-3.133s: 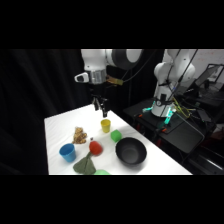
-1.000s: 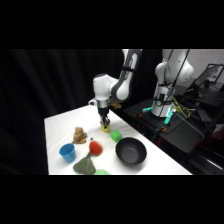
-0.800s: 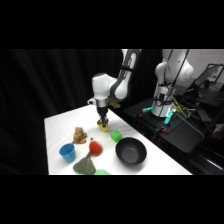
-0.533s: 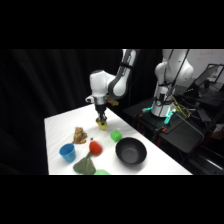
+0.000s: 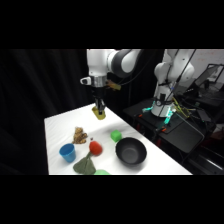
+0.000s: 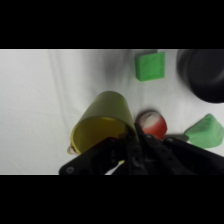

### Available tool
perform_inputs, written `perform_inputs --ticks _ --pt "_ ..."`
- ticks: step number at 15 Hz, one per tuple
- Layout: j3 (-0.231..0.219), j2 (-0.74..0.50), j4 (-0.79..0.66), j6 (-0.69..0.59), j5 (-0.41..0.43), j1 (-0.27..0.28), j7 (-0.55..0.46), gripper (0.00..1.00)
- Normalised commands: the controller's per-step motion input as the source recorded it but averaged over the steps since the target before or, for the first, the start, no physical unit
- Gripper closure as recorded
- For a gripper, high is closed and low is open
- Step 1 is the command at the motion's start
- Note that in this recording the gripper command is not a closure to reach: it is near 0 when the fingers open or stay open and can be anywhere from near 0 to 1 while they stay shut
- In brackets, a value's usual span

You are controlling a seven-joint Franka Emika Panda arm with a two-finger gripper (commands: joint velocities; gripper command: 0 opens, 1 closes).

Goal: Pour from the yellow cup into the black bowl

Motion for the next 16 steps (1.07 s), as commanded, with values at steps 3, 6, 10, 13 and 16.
perform_inputs --ticks 3,6,10,13,16 --pt "0.211 -0.12 0.1 -0.15 0.035 0.272 0.22 0.15" --pt "0.207 -0.04 0.17 -0.15 0.023 0.245 0.17 0.15" --pt "0.138 0.01 0.2 -0.21 0.222 0.146 -0.07 0.15" --pt "0.044 0.07 0.12 -0.19 0.694 0.012 -0.6 0.15" --pt "-0.012 0.16 0.16 -0.23 0.874 -0.1 -0.99 0.15"
